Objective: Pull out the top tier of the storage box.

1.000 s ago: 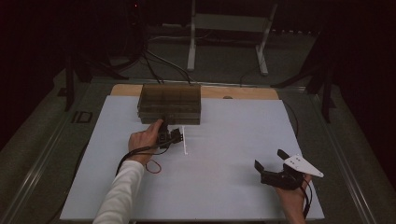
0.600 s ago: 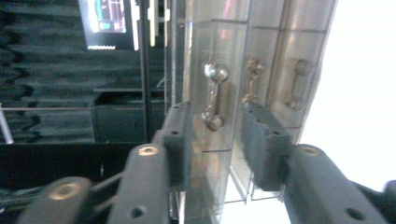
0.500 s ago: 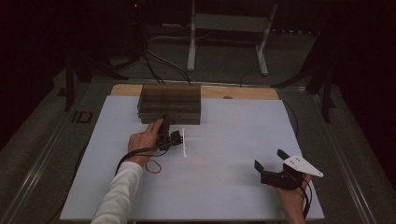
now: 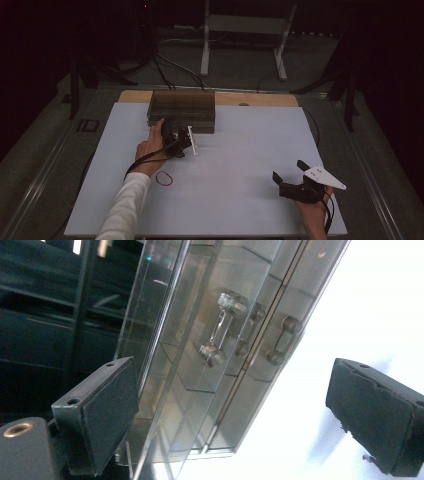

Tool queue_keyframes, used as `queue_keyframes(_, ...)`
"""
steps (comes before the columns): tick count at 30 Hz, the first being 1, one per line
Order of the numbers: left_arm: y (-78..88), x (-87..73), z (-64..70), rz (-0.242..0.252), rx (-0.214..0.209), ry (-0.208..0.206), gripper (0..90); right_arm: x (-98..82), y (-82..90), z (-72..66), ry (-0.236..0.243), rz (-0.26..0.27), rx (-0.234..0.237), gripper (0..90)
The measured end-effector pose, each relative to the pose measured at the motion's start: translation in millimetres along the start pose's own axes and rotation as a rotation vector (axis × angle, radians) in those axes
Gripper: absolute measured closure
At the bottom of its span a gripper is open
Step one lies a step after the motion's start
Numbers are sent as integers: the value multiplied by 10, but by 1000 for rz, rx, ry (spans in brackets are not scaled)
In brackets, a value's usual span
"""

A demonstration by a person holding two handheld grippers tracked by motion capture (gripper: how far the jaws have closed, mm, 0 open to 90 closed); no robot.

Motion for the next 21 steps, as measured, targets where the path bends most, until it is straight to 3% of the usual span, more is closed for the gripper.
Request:
queue_keyframes(2, 33, 5, -44, 7, -70, 64, 84, -3, -2, 1, -1, -3, -1, 4)
queue_keyframes(3, 33, 5, -44, 7, -70, 64, 84, -3, -2, 1, -1, -3, -1, 4)
queue_keyframes(7, 81, 43, -129, 48, -130, 160, 84, -4, -3, -1, -2, -4, -1, 4)
queue_keyframes(8, 93, 70, -160, 72, -152, 205, 84, -4, -3, -1, -3, -4, -1, 4)
queue_keyframes(12, 115, 106, -207, 91, -194, 249, 86, -5, -3, 1, -2, -5, -1, 4)
queue_keyframes(16, 138, 148, -263, 113, -286, 318, 89, -5, -3, 1, -2, -5, -1, 4)
queue_keyframes(18, 151, 169, -305, 134, -339, 361, 133, -4, -2, 3, -1, -4, -2, 4)
queue_keyframes(21, 152, 172, -336, 143, -368, 391, 143, -3, -2, 4, -1, -3, -2, 4)
Point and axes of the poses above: each handheld gripper's, and its own axes: y roughly backward along the jaws, x roughly out of its top, z roughly to its right, the point moved 7 cm from there along -y, roughly forward along the jaws, and after that the axes turned 1 degree about x, right-handed, at the moved point
